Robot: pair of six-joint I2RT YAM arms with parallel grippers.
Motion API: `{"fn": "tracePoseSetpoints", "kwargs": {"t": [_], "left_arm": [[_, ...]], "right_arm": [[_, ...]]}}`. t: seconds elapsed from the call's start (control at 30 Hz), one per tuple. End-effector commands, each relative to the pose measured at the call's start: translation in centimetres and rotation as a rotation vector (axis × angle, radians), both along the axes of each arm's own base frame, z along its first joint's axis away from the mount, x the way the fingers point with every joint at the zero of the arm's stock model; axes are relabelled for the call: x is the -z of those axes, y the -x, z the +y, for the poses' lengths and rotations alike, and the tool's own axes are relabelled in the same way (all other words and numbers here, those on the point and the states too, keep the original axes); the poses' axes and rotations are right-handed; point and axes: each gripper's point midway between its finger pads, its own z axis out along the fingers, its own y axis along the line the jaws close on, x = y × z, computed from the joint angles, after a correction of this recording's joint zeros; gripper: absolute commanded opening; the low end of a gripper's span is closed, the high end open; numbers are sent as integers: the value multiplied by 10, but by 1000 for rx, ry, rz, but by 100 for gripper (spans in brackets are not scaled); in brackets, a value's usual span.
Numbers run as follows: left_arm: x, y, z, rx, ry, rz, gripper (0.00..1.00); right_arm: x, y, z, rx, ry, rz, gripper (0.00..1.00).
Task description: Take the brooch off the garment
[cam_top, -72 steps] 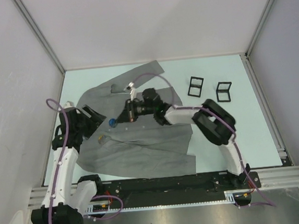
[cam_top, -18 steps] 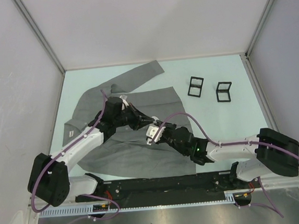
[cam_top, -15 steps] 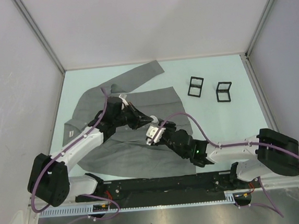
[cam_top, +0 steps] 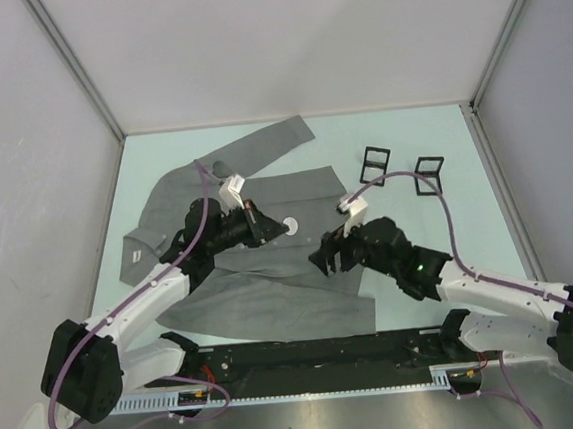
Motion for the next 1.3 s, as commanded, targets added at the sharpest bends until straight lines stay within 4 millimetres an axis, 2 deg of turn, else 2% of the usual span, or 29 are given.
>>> {"fn": "tracePoseSetpoints", "kwargs": {"t": [0.0,0.07,0.2,0.3,0.4,0.5,0.53,0.63,0.73,0.97,1.07,1.2,1.27], "left_arm": [[-36,17,-11,136,103,-196,1],[-46,23,-13,158,154,-208,0],[-50,35,-13,198,195,-216,0],[-51,41,-15,229,202,-216,0],[-52,48,-17,265,231,-205,0],[-53,52,-17,276,258,-199,0],[-54,53,-17,275,266,-201,0],[-60,57,-17,283,306,-211,0],[-61,61,-17,296,330,-201,0],[-63,64,-18,306,352,-194,0],[-66,66,-18,310,366,-193,1],[-67,66,-18,310,379,-188,0],[-67,67,-18,313,382,-187,0]], "right_arm": [[-38,13,5,-97,-286,266,78],[-49,6,0,-130,-344,274,78],[-69,-5,1,-205,-424,235,79],[-83,0,7,-298,-490,242,79],[-98,-1,9,-313,-537,215,78],[-98,-6,7,-304,-544,214,72],[-97,-8,6,-297,-544,215,65],[-100,-13,3,-280,-563,201,53],[-105,-13,5,-298,-580,189,52],[-97,-12,15,-330,-582,217,50],[-95,-8,21,-349,-577,220,47],[-90,-3,27,-373,-576,239,37],[-93,-2,29,-380,-584,236,36]]}}
